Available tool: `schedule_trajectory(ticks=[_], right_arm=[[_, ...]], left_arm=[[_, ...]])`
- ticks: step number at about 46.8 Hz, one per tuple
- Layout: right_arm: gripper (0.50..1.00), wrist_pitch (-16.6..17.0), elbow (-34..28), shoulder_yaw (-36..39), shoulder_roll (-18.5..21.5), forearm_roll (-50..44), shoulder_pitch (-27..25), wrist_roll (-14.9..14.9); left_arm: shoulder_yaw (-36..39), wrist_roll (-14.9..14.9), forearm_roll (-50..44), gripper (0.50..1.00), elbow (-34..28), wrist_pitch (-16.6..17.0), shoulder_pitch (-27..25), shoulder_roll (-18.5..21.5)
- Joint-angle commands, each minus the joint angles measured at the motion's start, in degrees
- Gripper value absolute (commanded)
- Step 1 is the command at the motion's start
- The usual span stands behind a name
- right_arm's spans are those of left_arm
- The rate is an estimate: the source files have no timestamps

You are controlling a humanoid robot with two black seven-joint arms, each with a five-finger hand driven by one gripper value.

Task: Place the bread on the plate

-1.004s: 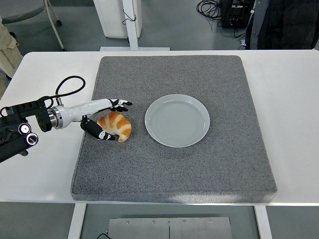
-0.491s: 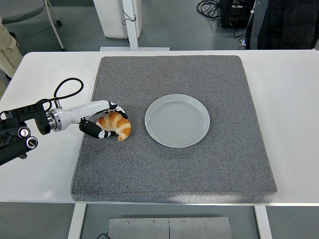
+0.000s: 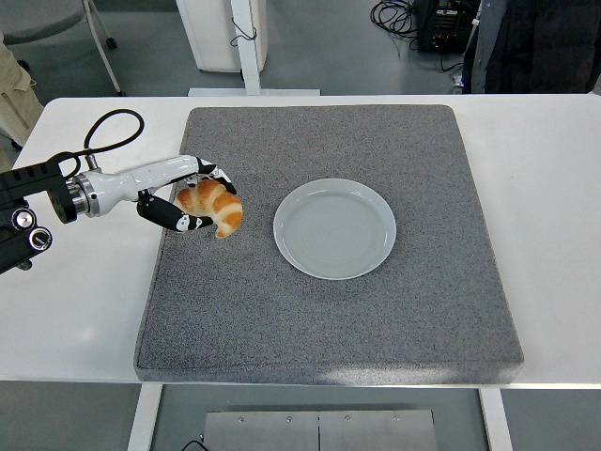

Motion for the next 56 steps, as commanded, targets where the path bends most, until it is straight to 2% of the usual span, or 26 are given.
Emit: schedule_trajectory(ticks=[1,8,20,38,46,56], right_arm=[[1.0,0.0,0.0,0.0,0.0,0.0,0.1,0.0],[1.0,-0.1,0.0,0.0,0.0,0.0,0.1,0.0],[1.0,-0.1,0.0,0.0,0.0,0.0,0.0,0.0],[1.0,-0.1,0.0,0.0,0.0,0.0,0.1,0.0],[1.0,0.0,0.0,0.0,0.0,0.0,0.0,0.0],[1.0,0.0,0.0,0.0,0.0,0.0,0.0,0.0]], left_arm=[[-0.1,-0.2,-0.3,0.5,0.0,-0.3,-1.2,0.6],[-0.1,-0.3,-0.4,0.5,0.0,-1.2,-4.1,1.6],[-0.7,-0.2,-3.6,0.5,0.0,-6.0,-9.9,3.2],[-0.1,-0.1,-4.8,0.5,0.4,-7.8,-15.5,3.0],[-0.2,-0.3,-4.8,0.5,1.7,-8.7,-18.4,2.0],[-0.1,-0.5,-4.7,0.5,3.0,-9.6,-20.8,-1.9]])
